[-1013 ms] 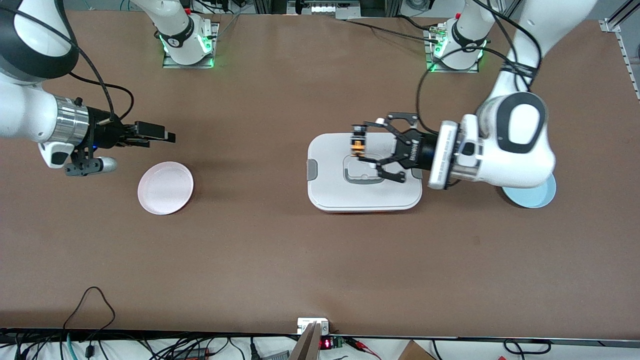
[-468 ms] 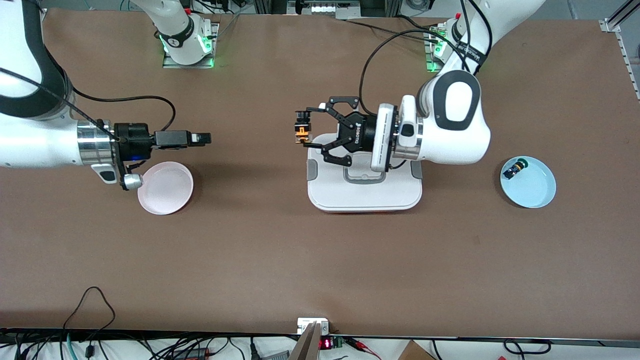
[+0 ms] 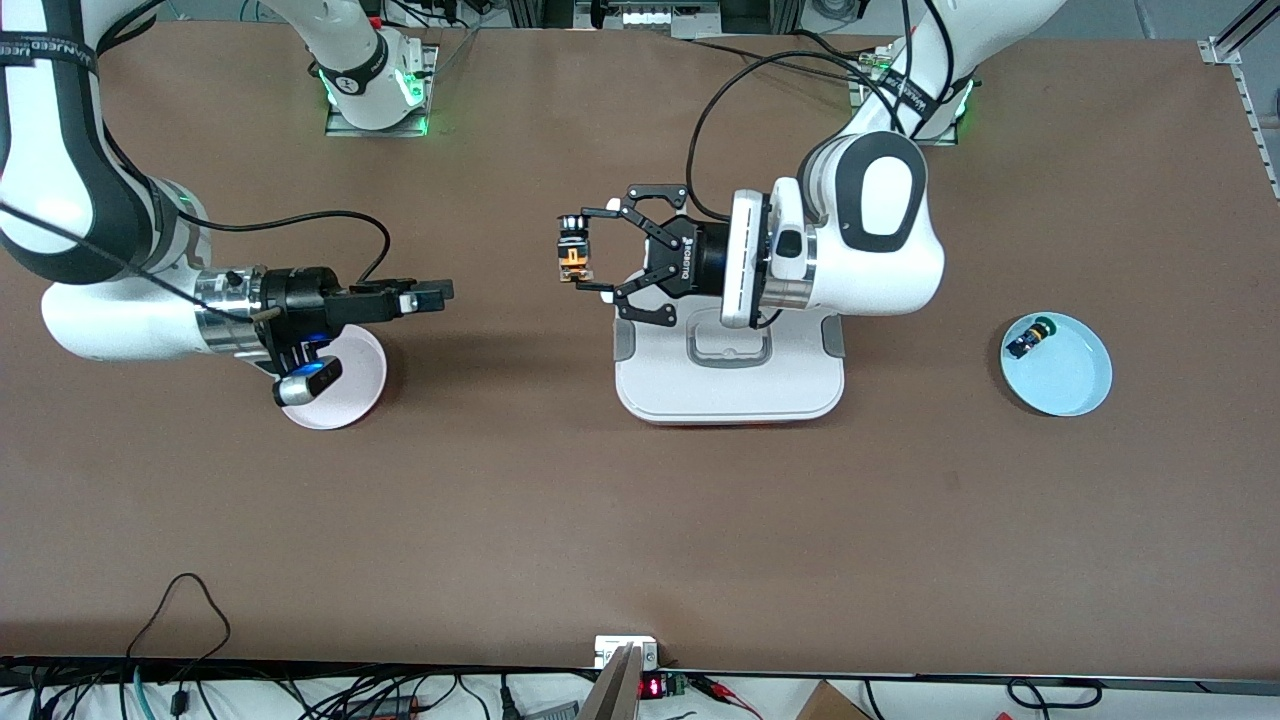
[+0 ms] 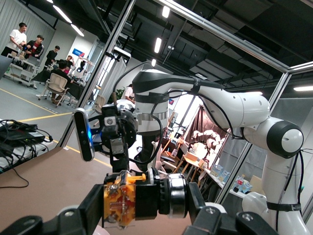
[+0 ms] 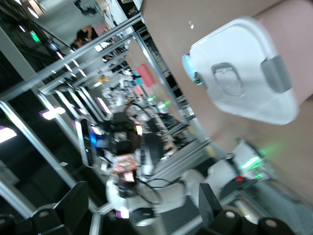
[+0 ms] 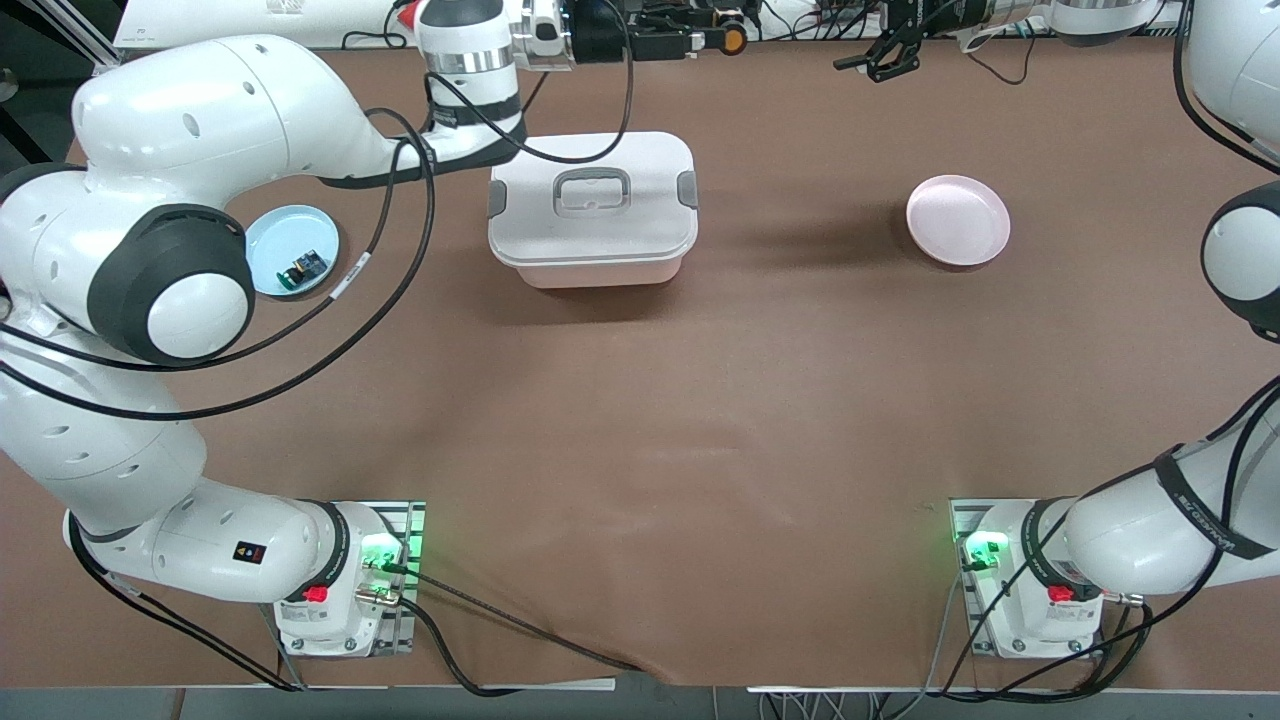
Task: Transfer orange switch to right arm and place
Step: 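Bring the switch toward the right gripper while the right gripper reaches it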
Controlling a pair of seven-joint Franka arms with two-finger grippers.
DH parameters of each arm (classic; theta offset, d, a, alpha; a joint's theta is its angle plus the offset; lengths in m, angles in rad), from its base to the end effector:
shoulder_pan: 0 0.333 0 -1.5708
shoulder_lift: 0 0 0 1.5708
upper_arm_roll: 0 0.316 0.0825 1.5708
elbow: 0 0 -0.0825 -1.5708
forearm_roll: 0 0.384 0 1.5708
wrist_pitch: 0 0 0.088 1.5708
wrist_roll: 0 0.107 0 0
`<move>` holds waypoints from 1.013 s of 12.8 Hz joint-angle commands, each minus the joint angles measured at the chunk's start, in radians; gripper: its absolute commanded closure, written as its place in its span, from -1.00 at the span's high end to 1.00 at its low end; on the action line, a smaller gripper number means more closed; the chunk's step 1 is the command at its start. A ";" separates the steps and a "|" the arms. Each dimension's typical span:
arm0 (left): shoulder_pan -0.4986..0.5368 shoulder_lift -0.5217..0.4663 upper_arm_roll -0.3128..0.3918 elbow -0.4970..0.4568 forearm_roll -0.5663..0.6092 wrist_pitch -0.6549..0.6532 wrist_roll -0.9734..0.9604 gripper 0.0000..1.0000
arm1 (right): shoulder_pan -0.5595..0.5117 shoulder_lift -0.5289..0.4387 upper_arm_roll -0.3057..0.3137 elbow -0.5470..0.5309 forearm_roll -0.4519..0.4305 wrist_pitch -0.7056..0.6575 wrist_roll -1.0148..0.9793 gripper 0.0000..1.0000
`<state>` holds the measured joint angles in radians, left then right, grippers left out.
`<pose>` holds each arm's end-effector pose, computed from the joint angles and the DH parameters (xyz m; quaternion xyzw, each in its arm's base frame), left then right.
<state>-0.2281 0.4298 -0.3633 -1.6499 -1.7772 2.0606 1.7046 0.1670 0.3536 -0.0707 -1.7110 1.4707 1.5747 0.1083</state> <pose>0.5709 -0.4013 0.4420 0.5732 -0.3696 0.3745 0.6282 0.6226 0.1722 0.4381 -0.7268 0.1699 0.2434 0.6194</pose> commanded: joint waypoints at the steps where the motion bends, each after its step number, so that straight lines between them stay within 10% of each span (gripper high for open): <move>1: -0.022 0.012 0.000 0.018 -0.039 0.047 0.043 -1.00 | 0.032 -0.010 0.000 -0.009 0.051 0.007 0.062 1.00; 13: -0.045 0.023 -0.003 0.016 -0.036 0.096 0.101 -0.97 | 0.137 -0.018 0.026 -0.015 0.109 0.076 0.062 1.00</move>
<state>-0.2649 0.4424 -0.3656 -1.6490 -1.7866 2.1462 1.7698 0.3012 0.3450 -0.0546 -1.7117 1.5372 1.6329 0.1569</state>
